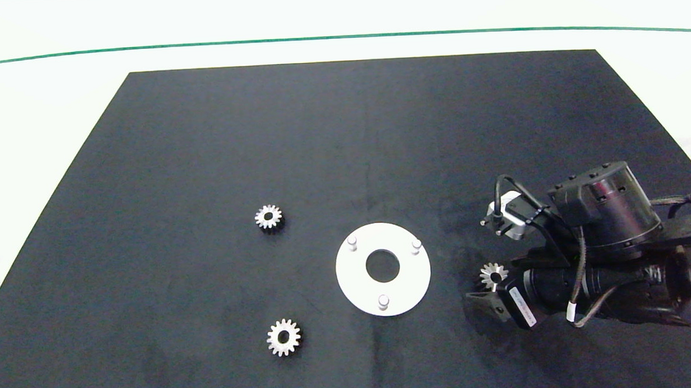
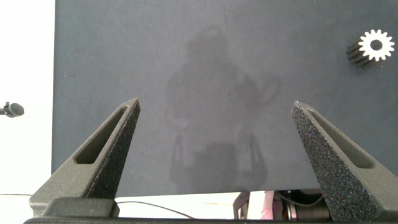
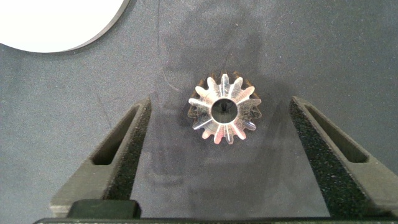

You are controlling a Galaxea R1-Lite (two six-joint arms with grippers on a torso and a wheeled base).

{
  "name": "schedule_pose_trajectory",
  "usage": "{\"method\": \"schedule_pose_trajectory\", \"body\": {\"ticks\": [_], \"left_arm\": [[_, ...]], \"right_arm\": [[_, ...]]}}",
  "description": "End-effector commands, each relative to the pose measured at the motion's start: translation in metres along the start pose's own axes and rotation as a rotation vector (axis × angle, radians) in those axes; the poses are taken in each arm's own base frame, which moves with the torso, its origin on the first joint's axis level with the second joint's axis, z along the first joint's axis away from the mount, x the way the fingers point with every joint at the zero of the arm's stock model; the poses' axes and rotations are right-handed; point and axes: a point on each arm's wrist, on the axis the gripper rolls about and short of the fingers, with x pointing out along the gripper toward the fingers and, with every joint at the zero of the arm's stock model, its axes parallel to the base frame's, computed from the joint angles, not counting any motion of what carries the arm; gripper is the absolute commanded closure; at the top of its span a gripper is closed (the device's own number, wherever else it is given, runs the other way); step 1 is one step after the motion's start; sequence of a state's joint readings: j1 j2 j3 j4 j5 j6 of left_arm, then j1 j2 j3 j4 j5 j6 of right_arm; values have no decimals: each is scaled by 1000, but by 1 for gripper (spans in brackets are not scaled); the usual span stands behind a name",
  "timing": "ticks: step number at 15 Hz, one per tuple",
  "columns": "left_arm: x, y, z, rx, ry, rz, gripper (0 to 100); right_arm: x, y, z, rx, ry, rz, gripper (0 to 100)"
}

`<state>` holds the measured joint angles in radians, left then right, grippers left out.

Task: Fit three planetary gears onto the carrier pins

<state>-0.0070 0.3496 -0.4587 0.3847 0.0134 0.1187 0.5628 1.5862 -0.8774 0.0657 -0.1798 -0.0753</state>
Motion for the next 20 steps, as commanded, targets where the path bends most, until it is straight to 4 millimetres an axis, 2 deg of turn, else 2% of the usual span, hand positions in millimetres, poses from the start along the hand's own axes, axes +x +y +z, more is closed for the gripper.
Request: {"method": "schedule_pose_trajectory", "body": {"ticks": [1,3,20], "left_arm": [[0,0,0,1,1,1,0],[-1,0,0,1,-2,2,0],[0,0,1,2,0,-2,0]], "right_arm": [[0,0,-1,-2,3,-1,12],[1,0,-1,-3,6,-1,12],[8,-1,4,5,8,-7,46]]}}
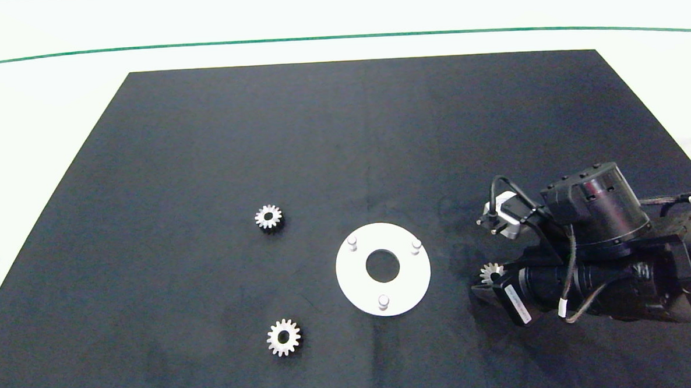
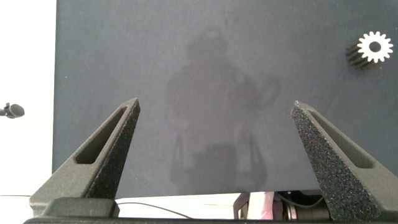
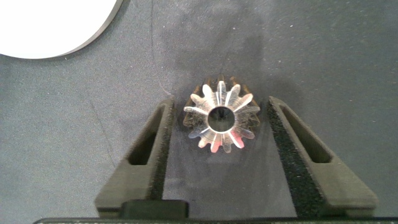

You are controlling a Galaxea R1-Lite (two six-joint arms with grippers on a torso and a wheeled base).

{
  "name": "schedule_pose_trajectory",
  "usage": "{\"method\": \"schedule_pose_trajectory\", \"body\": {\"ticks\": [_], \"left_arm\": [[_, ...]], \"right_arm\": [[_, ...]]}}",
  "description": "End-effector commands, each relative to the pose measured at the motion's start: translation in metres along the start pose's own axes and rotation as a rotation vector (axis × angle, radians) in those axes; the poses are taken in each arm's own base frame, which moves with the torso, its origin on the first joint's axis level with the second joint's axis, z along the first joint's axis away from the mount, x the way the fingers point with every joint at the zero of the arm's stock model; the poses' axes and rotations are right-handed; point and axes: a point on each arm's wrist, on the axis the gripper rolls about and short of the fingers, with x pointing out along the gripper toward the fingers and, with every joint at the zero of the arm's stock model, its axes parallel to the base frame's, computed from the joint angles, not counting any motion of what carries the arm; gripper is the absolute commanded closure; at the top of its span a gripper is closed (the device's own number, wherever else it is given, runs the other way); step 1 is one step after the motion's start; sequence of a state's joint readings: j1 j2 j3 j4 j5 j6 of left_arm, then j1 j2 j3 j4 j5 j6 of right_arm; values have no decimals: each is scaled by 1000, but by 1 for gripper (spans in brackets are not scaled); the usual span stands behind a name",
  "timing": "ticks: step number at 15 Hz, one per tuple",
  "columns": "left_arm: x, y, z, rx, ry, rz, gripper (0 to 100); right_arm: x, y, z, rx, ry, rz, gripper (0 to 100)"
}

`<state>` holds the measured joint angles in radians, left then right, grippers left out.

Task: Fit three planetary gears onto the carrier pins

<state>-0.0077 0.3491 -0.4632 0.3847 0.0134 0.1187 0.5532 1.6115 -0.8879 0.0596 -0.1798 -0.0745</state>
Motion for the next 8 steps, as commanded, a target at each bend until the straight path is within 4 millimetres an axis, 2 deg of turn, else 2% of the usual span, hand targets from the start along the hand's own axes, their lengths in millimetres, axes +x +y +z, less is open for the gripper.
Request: {"method": "schedule_pose_trajectory", "body": {"ticks": [1,8], "left_arm": [[0,0,0,1,4,-2,0],[1,0,0,0,5,-2,0]], "right_arm": [[1,0,4,0,-8,-1,48],[0,1,4,-3,-4,1,63]]}}
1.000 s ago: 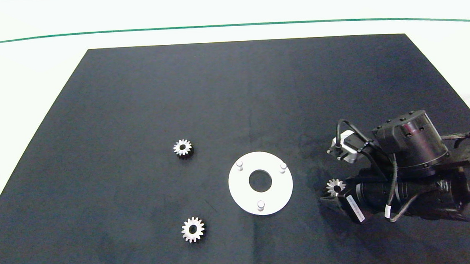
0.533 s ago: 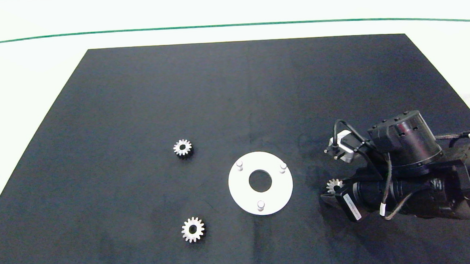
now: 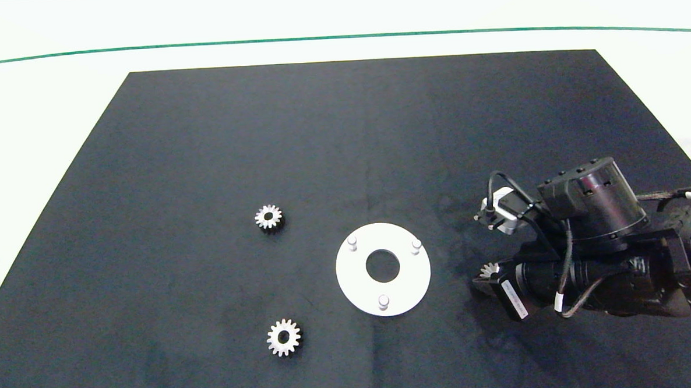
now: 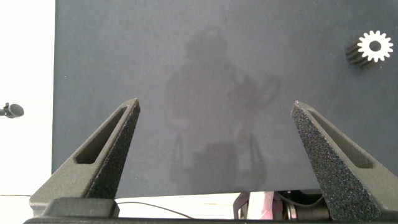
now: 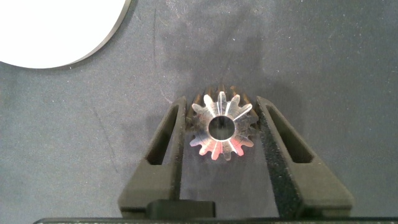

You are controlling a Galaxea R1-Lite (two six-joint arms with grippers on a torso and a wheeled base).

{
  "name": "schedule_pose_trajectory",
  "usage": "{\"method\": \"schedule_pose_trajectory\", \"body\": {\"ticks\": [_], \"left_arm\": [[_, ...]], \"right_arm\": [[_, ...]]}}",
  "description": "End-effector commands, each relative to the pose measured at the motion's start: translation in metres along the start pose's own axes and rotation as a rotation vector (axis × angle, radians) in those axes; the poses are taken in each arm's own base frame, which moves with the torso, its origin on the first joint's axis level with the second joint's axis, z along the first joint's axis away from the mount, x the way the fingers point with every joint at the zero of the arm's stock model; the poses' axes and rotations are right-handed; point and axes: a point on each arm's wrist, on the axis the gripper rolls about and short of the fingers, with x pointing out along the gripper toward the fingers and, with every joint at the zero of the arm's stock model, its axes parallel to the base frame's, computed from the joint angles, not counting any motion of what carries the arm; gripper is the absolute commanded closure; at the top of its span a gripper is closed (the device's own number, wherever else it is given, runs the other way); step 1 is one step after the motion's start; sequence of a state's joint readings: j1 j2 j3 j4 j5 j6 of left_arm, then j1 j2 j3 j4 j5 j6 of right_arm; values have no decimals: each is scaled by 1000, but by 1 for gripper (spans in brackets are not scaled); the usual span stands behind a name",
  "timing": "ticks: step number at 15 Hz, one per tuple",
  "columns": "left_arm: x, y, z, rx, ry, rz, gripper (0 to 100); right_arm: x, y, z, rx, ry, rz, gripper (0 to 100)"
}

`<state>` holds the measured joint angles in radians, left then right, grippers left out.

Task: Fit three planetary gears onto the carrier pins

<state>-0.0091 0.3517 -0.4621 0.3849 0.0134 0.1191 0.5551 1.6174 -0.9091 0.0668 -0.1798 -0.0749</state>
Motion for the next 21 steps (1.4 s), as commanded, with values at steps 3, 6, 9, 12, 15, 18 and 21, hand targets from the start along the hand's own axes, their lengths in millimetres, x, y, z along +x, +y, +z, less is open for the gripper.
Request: {"method": "schedule_pose_trajectory", "body": {"ticks": [3,6,9,12,15,18,21], "left_arm": [[0,0,0,1,2,0,0],[0,0,0,1,2,0,0],[0,0,0,1,0,0,0],[0,0,0,1,0,0,0],[0,0,-1,1,5,0,0],[0,0,0,0,3,1,0],[0,0,-1,0,5,1,0]], "right_arm": [[0,1,-2,-3,7,1,69],[0,1,-3,-4,11,1,75],[0,1,-4,-4,11,1,81],[-4,0,-4,-5,20,2,87],[-10,-2,2,-1,-4,1,93],[-24,-3,14,-5,4,6,99],[-33,0,23,-1,-8,19,100]]}}
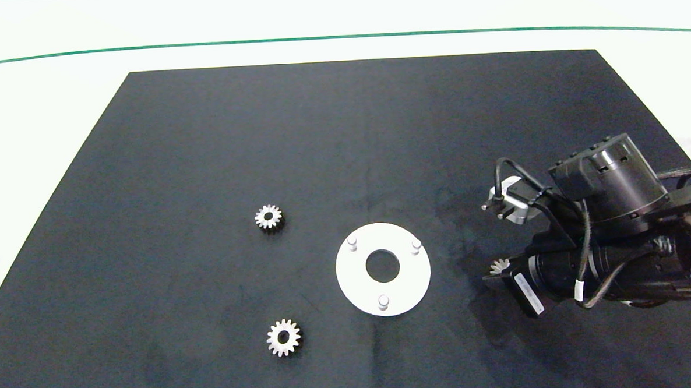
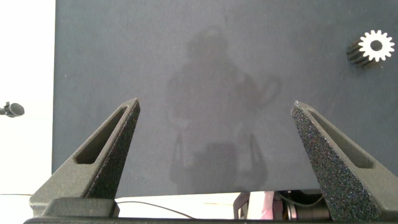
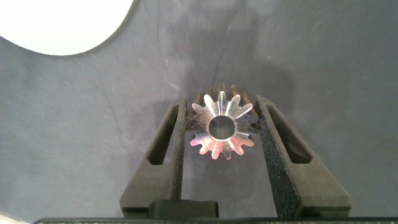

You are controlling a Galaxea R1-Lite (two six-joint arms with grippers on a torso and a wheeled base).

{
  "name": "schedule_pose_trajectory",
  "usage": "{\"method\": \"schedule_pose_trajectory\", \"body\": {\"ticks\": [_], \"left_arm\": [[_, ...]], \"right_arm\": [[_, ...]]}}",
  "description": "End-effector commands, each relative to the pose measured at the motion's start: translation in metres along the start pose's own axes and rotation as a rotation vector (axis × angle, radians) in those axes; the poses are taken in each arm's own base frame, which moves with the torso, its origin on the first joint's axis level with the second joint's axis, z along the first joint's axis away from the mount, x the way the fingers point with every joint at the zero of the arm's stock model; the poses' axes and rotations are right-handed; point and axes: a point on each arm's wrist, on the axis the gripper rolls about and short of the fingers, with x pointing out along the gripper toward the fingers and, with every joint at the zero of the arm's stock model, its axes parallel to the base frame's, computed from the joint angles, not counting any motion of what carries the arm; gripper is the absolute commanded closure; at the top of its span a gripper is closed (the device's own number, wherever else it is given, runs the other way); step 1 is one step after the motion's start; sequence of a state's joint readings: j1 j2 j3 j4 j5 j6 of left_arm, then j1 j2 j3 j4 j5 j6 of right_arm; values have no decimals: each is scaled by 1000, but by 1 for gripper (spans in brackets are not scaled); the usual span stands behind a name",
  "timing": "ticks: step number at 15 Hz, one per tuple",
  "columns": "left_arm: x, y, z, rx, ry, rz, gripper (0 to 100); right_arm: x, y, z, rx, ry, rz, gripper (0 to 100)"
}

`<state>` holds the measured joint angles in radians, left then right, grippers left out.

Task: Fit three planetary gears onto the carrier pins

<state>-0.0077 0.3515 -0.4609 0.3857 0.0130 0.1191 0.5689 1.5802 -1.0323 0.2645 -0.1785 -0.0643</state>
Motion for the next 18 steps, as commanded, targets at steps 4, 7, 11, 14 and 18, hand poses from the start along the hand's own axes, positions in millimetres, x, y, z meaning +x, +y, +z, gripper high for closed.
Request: {"method": "schedule_pose_trajectory", "body": {"ticks": [4,7,11,14,18], "left_arm": [[0,0,-1,0,2,2,0],[0,0,0,0,0,2,0],[0,0,0,-1,2,5,0],[0,0,0,-1,0,5,0],[0,0,0,0,0,4,0]], "right_arm": [[-11,10,18,2,-67,26,100],[-4,22,36,-12,-96,17,100],[5,42,60,-32,-127,54,100],[-1,47,73,-38,-100,61,100],[3,47,76,-42,-76,38,100]]}}
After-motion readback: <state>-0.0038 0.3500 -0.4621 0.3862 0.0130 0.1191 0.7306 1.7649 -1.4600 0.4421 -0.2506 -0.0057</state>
